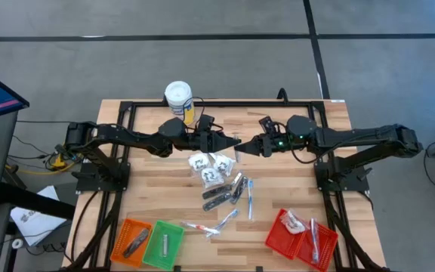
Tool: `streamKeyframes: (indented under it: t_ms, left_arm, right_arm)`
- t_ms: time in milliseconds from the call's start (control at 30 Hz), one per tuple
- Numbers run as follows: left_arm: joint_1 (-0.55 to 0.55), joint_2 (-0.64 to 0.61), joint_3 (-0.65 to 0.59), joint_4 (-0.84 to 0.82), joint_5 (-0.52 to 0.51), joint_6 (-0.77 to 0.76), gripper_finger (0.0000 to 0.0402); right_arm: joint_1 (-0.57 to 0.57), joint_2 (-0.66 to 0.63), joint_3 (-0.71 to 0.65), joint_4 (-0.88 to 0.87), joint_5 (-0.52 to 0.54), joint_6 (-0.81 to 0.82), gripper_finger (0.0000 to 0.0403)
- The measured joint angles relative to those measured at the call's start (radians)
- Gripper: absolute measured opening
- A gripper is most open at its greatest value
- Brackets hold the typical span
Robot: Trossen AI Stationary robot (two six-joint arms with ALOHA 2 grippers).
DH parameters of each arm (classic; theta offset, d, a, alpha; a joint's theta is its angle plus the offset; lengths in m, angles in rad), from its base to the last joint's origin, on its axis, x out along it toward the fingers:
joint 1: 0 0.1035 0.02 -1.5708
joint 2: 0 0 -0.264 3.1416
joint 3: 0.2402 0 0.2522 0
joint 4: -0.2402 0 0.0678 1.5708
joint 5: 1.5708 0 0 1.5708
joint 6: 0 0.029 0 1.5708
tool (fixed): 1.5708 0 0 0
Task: Pick & Place Travel size toiletries
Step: Put the nail cutter into the green basket
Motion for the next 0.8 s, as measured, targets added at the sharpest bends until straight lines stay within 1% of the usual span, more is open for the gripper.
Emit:
streamKeyframes:
  t_ms: [467,533,633,800]
  left_arm:
    - [0.000,0.000,0.000,0.000,0.000,0.024,0.0047]
    - [0.000,0.000,0.000,0.000,0.000,0.025,0.0045]
    - [0.000,0.000,0.000,0.001,0.002,0.028,0.0045]
    - [0.000,0.000,0.000,0.001,0.019,0.021,0.0045]
  right_arm:
    - [-0.014,-0.006,0.000,-0.004,0.000,-0.011,0.0048]
    - [-0.014,-0.006,0.000,-0.003,-0.007,-0.021,0.0057]
    - [-0.014,-0.005,0.000,0.002,-0.023,-0.021,0.0086]
    - [-0.011,-0.005,0.000,0.004,-0.049,-0.008,0.0162]
